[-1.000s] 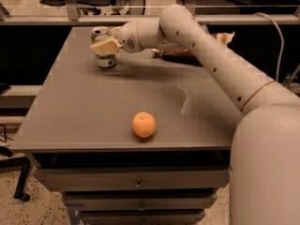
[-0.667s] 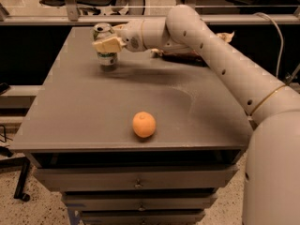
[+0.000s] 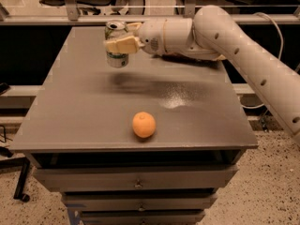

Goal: Move 7up can near orange

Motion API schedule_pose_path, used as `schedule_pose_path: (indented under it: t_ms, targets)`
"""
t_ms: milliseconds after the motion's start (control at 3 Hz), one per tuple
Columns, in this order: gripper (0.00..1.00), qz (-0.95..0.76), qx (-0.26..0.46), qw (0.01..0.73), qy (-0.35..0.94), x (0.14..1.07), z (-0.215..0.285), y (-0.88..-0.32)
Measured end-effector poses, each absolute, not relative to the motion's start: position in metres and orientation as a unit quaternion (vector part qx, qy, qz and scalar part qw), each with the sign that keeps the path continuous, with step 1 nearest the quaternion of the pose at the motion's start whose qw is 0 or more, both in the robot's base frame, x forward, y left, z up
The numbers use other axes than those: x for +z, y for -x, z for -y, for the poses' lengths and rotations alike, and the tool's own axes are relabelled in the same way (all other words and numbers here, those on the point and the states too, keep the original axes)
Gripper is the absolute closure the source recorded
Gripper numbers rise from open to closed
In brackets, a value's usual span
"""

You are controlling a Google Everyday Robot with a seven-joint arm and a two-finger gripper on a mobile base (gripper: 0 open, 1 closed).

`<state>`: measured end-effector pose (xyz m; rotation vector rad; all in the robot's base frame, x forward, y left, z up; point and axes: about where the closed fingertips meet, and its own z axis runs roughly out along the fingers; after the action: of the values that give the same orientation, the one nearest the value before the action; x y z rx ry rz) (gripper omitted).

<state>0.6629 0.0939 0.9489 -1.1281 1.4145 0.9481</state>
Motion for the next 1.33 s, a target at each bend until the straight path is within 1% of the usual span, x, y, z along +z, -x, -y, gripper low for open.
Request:
schedule_pose_path:
  t_ms: [333,667,1000,1333]
  targets:
    - [1.00,-0.625,0.392,0.509,0.445,0.951,-0.050,-0.626]
    - [1.00,-0.632,0.388,0.506,0.440,0.945,-0.040,-0.623]
    - [1.00,-0.629,0.391,0.499,0.450,0.942,-0.044,-0.621]
    - [1.00,-0.624,0.396,0.486,0.466,0.943,-0.034,-0.604]
